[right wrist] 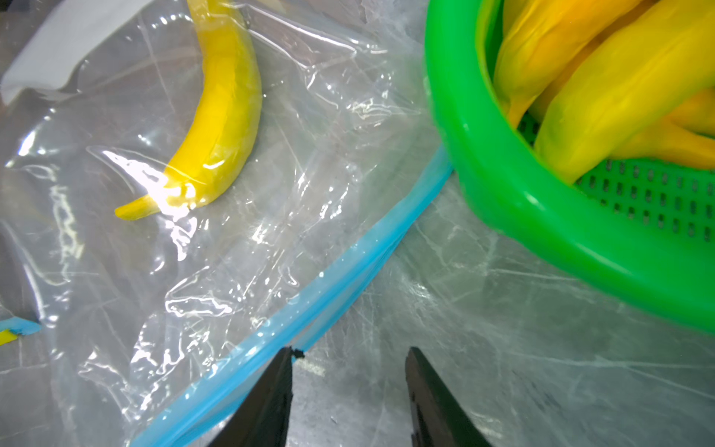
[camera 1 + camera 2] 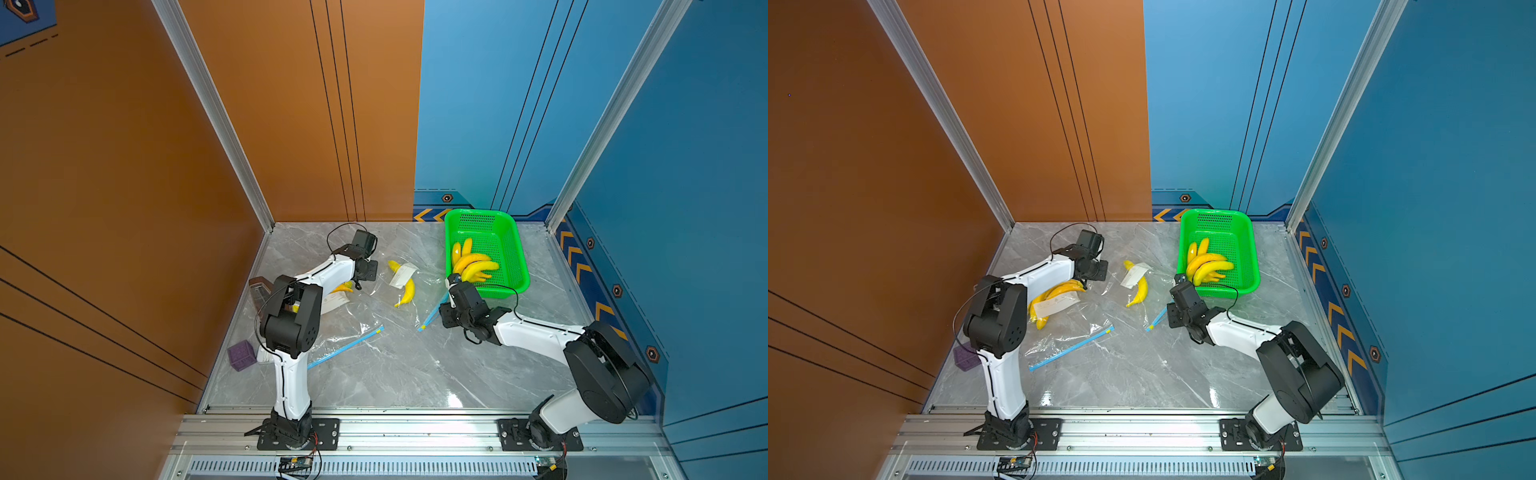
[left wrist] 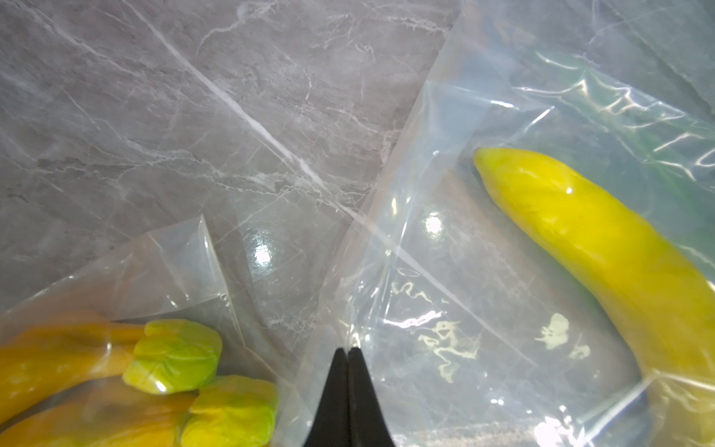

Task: Open the zip-top bag and take out the banana
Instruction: Pick up the banana from the zipper food storage bag.

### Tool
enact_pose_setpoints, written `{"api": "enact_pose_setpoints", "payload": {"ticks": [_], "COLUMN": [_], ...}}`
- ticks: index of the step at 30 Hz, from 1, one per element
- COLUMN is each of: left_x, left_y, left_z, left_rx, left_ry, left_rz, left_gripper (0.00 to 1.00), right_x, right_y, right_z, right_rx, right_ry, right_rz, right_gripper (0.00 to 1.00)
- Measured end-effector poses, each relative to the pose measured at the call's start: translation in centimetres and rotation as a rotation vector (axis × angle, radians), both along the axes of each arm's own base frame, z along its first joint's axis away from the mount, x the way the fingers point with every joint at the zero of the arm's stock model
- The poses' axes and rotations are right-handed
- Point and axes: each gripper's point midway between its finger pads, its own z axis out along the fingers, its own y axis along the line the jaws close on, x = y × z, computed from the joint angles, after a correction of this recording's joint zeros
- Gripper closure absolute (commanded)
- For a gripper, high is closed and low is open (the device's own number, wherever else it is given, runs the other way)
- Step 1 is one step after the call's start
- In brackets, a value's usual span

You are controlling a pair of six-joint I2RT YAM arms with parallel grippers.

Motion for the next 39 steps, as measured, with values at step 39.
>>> {"api": "enact_pose_setpoints", "payload": {"ticks": [39], "left_x": [-4.0], "left_y": [-5.7], "left_z": [-3.0], "left_rx": [0.036], "left_ry": [0.070], "left_rz": [-0.137], "left_gripper": [1.00], "right_x": [7.6], "right_y": [11.3], "right_z": [0.4], "right_rx": [0.203], "right_ry": [-0.095], "right_rz": [0.101], "right_gripper": [0.35]}}
